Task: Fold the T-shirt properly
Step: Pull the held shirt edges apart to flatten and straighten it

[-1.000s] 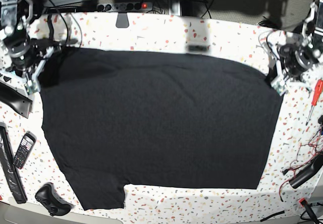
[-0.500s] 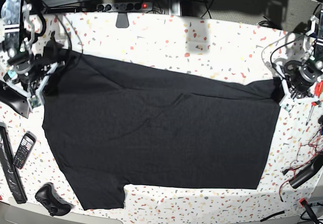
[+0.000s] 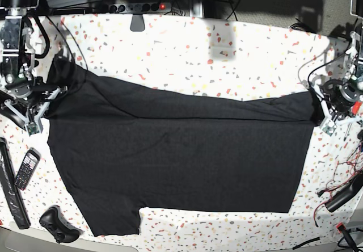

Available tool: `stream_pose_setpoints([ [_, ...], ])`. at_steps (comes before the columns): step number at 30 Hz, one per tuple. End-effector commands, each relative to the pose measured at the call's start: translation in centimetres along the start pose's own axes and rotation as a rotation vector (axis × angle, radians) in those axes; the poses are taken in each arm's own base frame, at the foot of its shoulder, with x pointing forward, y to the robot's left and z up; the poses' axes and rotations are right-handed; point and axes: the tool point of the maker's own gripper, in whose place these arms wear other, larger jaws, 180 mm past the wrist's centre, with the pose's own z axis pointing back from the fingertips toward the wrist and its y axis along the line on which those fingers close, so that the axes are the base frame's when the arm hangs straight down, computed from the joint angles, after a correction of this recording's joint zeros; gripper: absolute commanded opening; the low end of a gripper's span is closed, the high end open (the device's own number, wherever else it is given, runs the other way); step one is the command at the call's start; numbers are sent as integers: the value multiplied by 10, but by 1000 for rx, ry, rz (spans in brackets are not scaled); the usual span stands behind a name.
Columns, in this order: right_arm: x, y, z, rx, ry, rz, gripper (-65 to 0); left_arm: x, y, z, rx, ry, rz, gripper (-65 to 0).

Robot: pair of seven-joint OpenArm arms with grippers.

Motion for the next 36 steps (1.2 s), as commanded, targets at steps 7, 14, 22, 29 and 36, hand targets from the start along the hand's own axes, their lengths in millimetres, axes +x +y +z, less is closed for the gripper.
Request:
stream_pose_setpoints([
  [7,19,-11,2,-31,-54,-2,-551,20,9,-1,33,-64,6,-556],
  [14,23,-17,4,-58,-50,-26,-492,18,22,-2,60,-3,9,-454],
  [22,46,10,25,71,-42,-114,-566,38,8,0,-7,-77,159,-530],
  [29,19,38,25,140,30,-158,-650,28,-24,-3,-86,-55,282,-554],
  [36,-2,49,5,118,0,-198,-650,18,-32,-14,31,-33,414,-650],
])
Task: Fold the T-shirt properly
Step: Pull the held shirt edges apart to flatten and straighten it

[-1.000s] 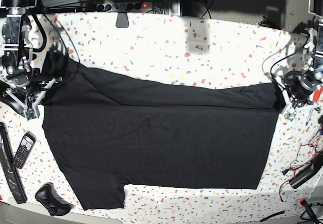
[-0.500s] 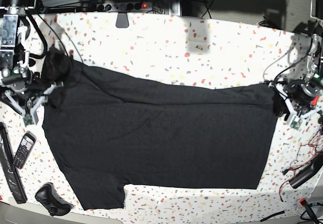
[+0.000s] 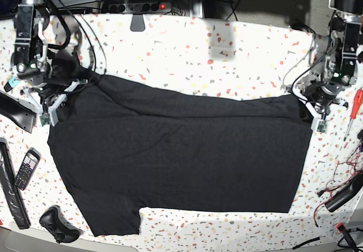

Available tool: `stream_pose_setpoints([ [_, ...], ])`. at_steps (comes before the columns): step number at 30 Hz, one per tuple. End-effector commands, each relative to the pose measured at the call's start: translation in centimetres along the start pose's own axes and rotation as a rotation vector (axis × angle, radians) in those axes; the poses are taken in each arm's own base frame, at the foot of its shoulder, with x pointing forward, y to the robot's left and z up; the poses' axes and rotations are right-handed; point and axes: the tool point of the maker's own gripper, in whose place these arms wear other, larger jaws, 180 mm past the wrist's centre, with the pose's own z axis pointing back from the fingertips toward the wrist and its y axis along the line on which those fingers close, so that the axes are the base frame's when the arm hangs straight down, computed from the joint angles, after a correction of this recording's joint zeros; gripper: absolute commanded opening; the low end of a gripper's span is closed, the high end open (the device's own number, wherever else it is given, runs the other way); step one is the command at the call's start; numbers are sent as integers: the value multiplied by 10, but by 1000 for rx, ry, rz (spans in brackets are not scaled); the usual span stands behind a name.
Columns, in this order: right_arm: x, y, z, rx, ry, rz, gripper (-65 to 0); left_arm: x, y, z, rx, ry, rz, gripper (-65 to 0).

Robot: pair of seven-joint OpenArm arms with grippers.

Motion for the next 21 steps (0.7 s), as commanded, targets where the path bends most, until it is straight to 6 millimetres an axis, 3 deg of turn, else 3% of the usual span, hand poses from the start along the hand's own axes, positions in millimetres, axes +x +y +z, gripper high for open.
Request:
stream_pose_setpoints([
  [1,8,-6,-1,-8,-17,-11,-650,12,7,-1,16,-35,7,-650],
  [6,-31,2,-9,9,78,-36,-650,-42,-3,-11,-2,97,66,-650],
  [13,-72,-5,7,-40,141,61,-650,-81,-11,16,-74,180,-13,-650],
  [16,-85,-17,18,-68,161,48,-650,-90,-9,32,-85,196,-60,-650],
  [21,-107,-52,46,-157,186,14,-650,-103,-3,54,-90,245,-128,-650],
])
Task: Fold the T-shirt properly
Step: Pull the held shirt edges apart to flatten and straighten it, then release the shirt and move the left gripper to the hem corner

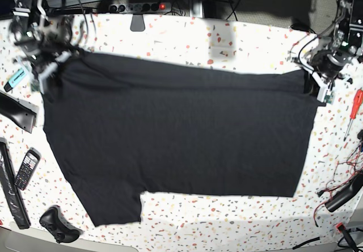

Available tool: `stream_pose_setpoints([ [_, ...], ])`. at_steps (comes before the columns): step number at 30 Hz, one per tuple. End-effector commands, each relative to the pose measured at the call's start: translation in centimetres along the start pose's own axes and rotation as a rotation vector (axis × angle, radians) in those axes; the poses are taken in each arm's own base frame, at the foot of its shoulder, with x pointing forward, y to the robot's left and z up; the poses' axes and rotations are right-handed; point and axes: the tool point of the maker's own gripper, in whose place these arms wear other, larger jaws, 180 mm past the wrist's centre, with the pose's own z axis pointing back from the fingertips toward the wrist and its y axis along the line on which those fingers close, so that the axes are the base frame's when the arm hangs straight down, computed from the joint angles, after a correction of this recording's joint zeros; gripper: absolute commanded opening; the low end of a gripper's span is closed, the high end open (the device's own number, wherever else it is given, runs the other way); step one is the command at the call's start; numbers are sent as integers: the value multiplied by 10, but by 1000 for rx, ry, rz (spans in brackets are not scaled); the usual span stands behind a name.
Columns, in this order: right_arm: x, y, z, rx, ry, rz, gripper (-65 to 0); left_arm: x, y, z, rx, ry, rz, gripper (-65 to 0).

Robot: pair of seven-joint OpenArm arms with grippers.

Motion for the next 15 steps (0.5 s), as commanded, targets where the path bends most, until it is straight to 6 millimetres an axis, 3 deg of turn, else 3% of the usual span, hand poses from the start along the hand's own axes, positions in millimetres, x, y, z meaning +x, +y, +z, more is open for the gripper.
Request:
stream_pose_setpoints([
  [1,-11,-18,7,-47,48,22,-650,-24,6,7,13,108,-35,-650],
  [10,-64,-46,36,-56,142,-34,-650,-57,-36,43,-84,196,-96,-650],
  [15,-67,-61,49,-73,135,-45,-650,-56,-37,56,-81,183,-99,-650],
])
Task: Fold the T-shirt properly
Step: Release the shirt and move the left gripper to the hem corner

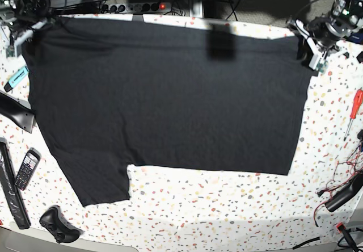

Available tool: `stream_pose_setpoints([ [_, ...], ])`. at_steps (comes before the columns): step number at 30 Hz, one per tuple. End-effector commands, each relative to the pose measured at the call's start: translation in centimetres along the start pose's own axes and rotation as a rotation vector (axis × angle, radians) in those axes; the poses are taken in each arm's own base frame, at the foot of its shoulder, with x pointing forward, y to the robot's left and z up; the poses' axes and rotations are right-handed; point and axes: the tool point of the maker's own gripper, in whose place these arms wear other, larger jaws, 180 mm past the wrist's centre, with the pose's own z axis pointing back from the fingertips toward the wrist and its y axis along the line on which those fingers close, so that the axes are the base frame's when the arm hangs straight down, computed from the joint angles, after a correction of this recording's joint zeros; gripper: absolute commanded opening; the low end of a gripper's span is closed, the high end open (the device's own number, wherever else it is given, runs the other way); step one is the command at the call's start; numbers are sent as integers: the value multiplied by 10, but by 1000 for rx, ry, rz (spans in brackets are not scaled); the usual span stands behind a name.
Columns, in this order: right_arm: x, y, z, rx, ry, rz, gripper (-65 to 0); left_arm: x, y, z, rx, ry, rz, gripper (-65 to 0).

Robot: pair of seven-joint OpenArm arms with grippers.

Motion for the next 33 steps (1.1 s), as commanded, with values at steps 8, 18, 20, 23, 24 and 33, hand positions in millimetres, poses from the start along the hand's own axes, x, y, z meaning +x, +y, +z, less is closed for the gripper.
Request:
stream_pose_setpoints([
  [8,45,1,19,-6,-110,52,-650,23,29,26,86,-18,-53,-650],
  [18,139,18,36,87,-306,-22,-513,119,79,55,231,-267,-80,-443],
  [20,153,22,37,108,-326,-48,-513,142,86,55,215,-337,-42,-443],
  [23,165,32,39,170,-319,-72,-514,172,108,51,189,-425,54,-443],
  [24,168,35,40,190,-319,-75,-514,180,116,47,176,-442,85,-443],
  [33,175,48,44,268,-320,-98,-514,224,149,-32,19,-406,310,-443],
])
